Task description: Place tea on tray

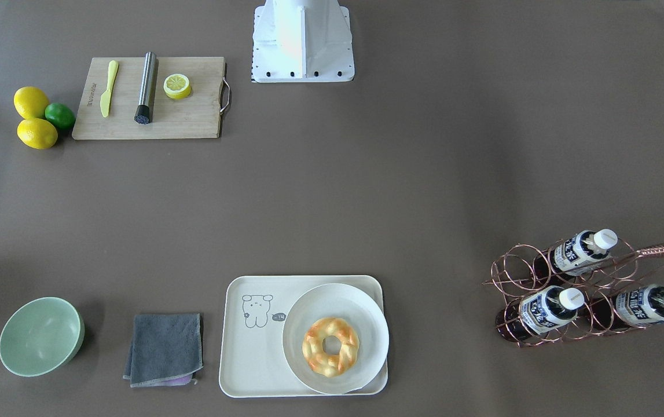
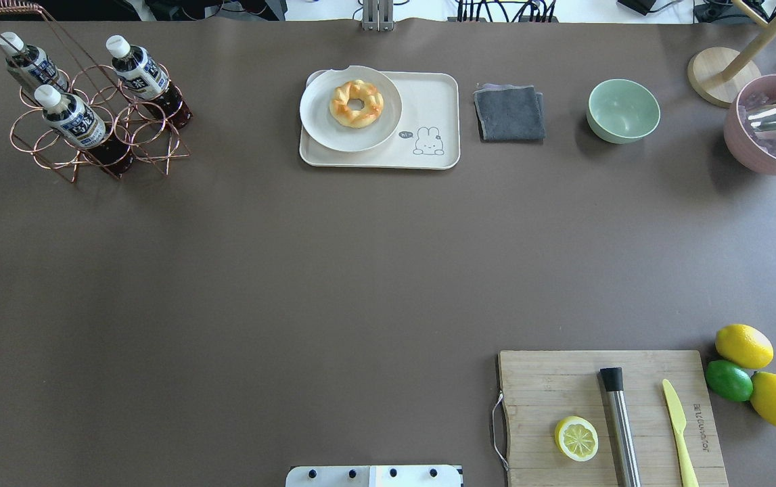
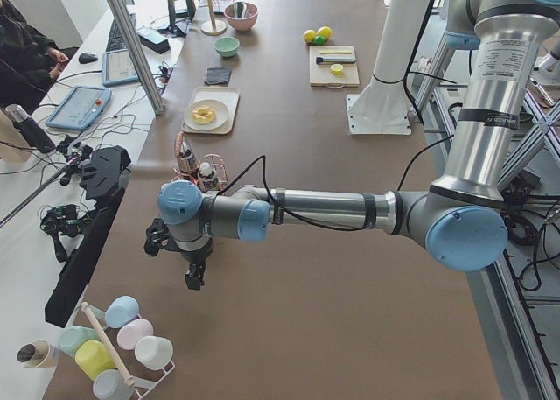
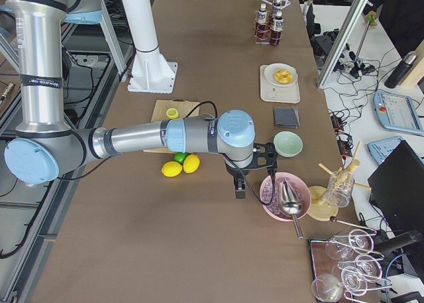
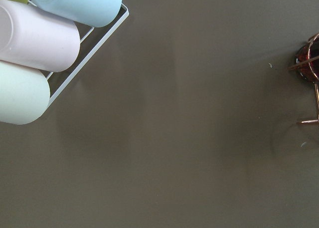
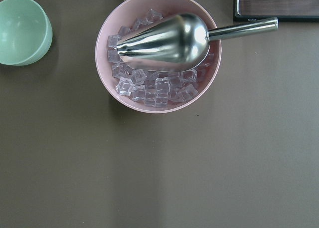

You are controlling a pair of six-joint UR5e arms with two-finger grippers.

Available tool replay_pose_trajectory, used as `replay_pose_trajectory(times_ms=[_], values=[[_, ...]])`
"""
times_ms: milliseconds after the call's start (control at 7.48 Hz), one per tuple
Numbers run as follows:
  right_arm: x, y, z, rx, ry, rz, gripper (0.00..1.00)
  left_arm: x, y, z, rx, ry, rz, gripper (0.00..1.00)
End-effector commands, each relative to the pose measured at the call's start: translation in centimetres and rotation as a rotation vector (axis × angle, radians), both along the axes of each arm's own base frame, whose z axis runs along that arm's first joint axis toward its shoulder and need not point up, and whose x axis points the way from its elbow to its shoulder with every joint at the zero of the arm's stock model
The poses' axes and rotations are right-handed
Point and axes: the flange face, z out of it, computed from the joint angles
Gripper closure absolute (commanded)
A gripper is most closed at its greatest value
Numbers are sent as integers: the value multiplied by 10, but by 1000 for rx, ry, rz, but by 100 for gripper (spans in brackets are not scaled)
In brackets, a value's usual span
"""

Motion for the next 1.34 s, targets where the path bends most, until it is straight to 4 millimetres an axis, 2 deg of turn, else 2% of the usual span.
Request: replay_pose_trajectory(times_ms=[0,267,668,936,1203], values=[[0,0,-3,6,1,0,0,0,2,0,0,0,0,2],[1,1,-6,-13,-3,23,0,1,1,-3,12,-1,4,2],[17,10,-8,-20,-20,67,0,0,-1,-12,28,-4,1,2],[20,12,-15,-5,-18,75,0,-3,2,-40,101,2,-5,2],[20,14,-25,12,-19,74,0,-6,-1,-47,144,5,-13,2]])
